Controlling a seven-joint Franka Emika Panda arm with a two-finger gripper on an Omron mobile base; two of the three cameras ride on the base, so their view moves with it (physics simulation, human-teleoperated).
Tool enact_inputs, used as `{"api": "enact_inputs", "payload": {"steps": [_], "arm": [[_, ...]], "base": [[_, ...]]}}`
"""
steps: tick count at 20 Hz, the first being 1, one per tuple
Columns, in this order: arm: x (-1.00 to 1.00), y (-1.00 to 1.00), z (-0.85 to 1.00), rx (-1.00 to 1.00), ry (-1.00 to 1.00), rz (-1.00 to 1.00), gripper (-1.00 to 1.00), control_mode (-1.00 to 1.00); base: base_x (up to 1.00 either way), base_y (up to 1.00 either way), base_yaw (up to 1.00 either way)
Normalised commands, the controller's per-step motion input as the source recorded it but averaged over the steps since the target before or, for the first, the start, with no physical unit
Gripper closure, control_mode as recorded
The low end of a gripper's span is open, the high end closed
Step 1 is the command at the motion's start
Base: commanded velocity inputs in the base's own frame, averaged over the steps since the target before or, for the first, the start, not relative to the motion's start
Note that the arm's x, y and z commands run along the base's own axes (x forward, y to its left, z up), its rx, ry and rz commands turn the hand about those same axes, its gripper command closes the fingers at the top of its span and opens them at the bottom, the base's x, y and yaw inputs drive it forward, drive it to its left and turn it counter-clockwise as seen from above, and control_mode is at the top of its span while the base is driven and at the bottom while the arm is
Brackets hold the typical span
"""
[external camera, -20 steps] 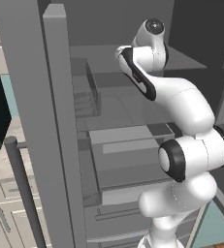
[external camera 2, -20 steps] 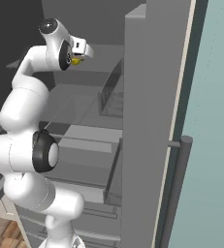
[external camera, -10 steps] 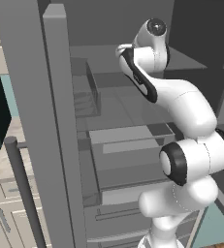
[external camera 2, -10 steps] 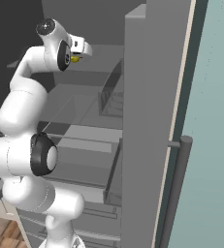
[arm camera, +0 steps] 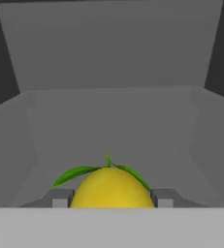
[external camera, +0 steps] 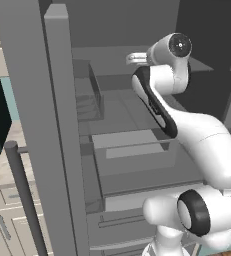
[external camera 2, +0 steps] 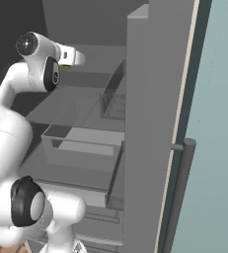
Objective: Retrieve a lemon from the fridge and place it on the cutting board with the fish.
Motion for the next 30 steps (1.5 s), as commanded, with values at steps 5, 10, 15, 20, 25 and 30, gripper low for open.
{"api": "enact_inputs", "payload": {"steps": [5,10,15,20,25,30], "arm": [[-1.0,-0.16,0.43,0.05,0.0,0.0,1.0,-1.0],[-1.0,-0.13,0.11,0.0,0.05,0.0,1.0,-1.0],[-1.0,-0.07,-0.2,-0.01,0.04,0.0,1.0,-1.0],[-1.0,-0.07,-0.45,0.0,0.0,0.0,1.0,-1.0],[-1.0,0.0,-0.46,-0.03,0.0,0.0,1.0,-1.0],[-1.0,0.0,-0.36,-0.03,0.0,0.0,1.0,-1.0]], "base": [[0.0,0.0,0.0],[0.0,0.0,0.0],[0.0,0.0,0.0],[0.0,0.0,0.0],[0.0,0.0,0.0],[0.0,0.0,0.0]]}}
